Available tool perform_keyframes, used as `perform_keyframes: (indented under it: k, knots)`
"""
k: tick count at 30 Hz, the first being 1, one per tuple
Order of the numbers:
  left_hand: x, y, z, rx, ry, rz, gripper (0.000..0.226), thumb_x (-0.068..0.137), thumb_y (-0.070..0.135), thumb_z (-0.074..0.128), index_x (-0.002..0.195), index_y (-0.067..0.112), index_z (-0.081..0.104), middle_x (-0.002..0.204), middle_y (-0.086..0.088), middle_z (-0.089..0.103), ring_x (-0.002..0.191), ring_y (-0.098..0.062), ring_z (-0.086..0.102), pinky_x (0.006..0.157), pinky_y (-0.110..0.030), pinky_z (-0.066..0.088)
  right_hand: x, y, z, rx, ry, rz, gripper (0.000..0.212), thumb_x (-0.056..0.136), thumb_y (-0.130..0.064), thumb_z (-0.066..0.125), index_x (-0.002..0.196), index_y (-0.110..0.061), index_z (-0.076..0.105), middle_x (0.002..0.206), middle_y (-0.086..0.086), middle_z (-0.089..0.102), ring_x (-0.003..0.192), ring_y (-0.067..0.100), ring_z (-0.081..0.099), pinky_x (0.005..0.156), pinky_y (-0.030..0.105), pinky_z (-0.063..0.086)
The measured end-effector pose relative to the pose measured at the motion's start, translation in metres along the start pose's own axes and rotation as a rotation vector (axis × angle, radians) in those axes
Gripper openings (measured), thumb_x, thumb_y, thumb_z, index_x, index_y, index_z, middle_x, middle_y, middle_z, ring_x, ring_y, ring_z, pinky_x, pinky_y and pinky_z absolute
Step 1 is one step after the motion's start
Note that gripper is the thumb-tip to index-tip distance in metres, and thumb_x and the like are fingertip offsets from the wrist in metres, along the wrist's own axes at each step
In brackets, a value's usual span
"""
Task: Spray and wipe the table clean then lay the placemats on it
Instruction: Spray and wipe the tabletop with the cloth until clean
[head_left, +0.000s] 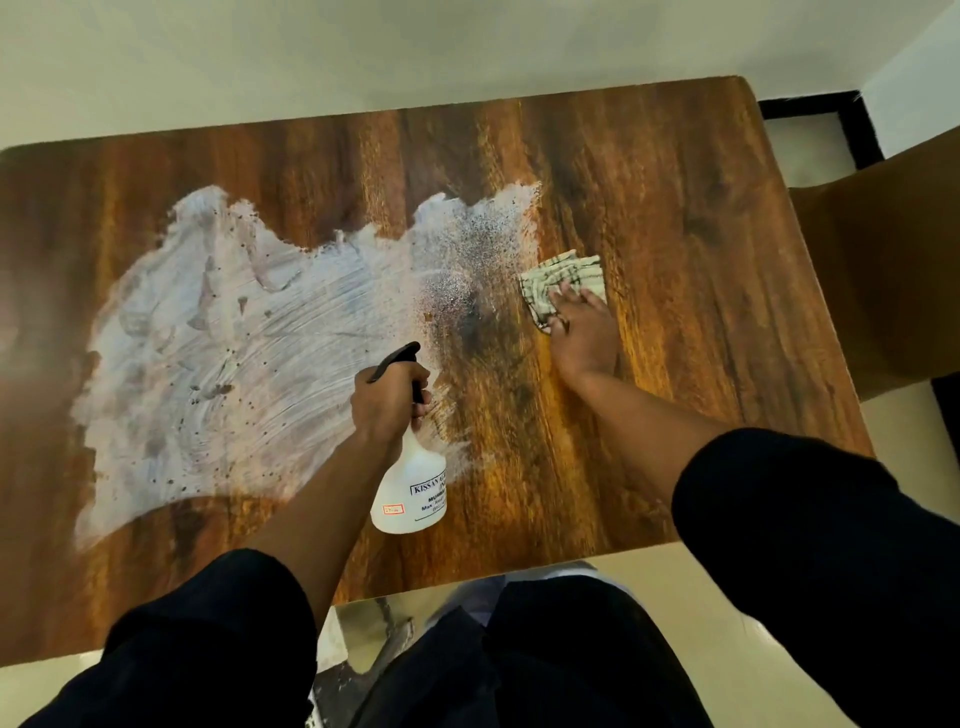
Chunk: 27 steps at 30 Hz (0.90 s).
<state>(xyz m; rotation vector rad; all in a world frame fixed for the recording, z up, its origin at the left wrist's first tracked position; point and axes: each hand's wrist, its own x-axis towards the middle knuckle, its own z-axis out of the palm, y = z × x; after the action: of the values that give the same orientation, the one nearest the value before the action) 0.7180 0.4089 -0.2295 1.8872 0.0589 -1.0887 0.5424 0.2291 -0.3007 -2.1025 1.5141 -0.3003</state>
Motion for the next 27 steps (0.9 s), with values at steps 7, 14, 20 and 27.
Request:
perform_keyframes:
  k: [7,14,20,27]
  knots:
    - [0.014,0.011,0.022,0.033,0.067,-0.031,0.007,0.081,0.006,0.068,0.081,0.009,0.075,0.066,-0.018,0.065,0.047,-0.022,0.047,0.045,-0.031,0.04,-0.041,-0.05,0.023,-0.003,-0.059,-0.146,0.045,0.098,-0.01,0.062,0.14,-0.024,0.058,0.153,-0.004,0.046,0.15,0.021,0.033,0.122,0.021,0.0]
    - [0.023,0.03,0.044,0.021,0.062,-0.027,0.01,0.078,0.009,0.067,0.075,0.007,0.076,0.062,-0.018,0.063,0.045,-0.022,0.045,0.042,-0.027,0.037,-0.012,-0.026,0.027,-0.028,-0.275,-0.483,0.047,0.093,-0.023,0.068,0.139,-0.03,0.059,0.149,-0.01,0.051,0.146,0.019,0.039,0.12,0.047,0.032]
    - [0.025,0.04,0.052,0.015,0.051,-0.03,0.008,0.077,0.009,0.067,0.073,0.012,0.073,0.063,-0.016,0.064,0.046,-0.021,0.046,0.045,-0.029,0.039,0.067,-0.005,0.009,0.006,-0.033,-0.149,0.044,0.094,-0.022,0.068,0.137,-0.026,0.06,0.146,-0.007,0.055,0.144,0.021,0.042,0.122,0.047,0.03]
    - [0.027,0.044,0.045,0.019,0.106,-0.026,0.016,0.075,0.006,0.065,0.082,0.014,0.078,0.063,-0.018,0.066,0.042,-0.018,0.046,0.045,-0.028,0.039,0.053,-0.042,0.022,-0.003,-0.002,-0.117,0.042,0.095,-0.012,0.066,0.136,-0.021,0.062,0.145,0.0,0.058,0.144,0.026,0.041,0.124,0.037,0.015]
